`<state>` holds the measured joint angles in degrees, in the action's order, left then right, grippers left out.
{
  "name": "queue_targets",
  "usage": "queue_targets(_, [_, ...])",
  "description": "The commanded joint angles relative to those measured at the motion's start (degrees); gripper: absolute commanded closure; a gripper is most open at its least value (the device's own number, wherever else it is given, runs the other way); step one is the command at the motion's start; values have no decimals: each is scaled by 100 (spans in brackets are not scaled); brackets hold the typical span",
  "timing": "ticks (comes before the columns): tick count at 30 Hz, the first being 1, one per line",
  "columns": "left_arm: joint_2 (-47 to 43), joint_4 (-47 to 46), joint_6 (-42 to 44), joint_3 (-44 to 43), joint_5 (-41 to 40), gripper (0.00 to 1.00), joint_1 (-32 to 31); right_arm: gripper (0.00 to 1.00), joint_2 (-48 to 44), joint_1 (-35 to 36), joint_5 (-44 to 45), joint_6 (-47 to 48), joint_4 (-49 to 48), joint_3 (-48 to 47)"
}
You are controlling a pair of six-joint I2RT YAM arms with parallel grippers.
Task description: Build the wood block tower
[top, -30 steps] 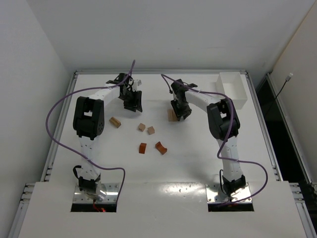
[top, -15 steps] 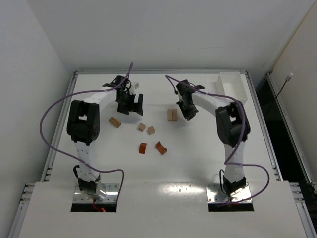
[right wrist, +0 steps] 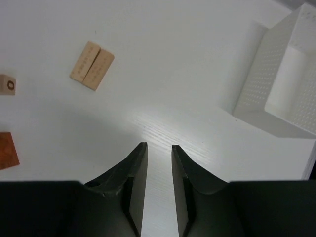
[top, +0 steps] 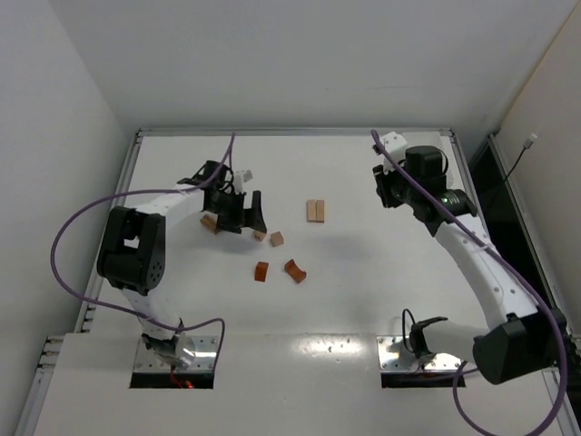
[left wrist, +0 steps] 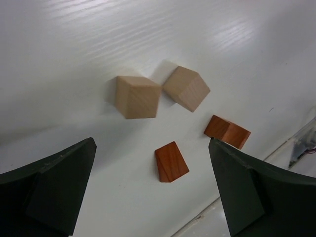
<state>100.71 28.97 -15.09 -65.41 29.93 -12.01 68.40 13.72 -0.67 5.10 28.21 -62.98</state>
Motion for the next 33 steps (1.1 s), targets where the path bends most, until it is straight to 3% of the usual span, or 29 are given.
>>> queue_targets(1, [-394,-181,314,-183,-426,5,-609,76,515,0,-267,-26,386,-135])
queue_targets(4, [-263,-312,314,-183,-558,34,-829,74,386,-184,-864,-149,309,-13])
queue_targets(5, [-262,-313,262,-235,-741,51,-829,74,297,-185,-926,-150,256,40])
queue_targets(7, [-43,-261,314,-358,-830,58,-829,73,165,-185,-1085,-150,256,102])
queue_targets(8, [27,-200,314,-541,-979,69,-829,73,165,-246,-1320,-237,308,171])
queue_targets(14, [423,-24,367,-1113,-1279,99,-662,72,-55,-299,-1725,-396,308,444])
queue_targets(26, [1118,364,428,-1318,-1736,100,-548,71,174,-352,-1779,-502,203,269])
queue_targets(33, [1171,530,612,-1133,-1149,100,-548,71,288,-405,-1779,-449,203,216])
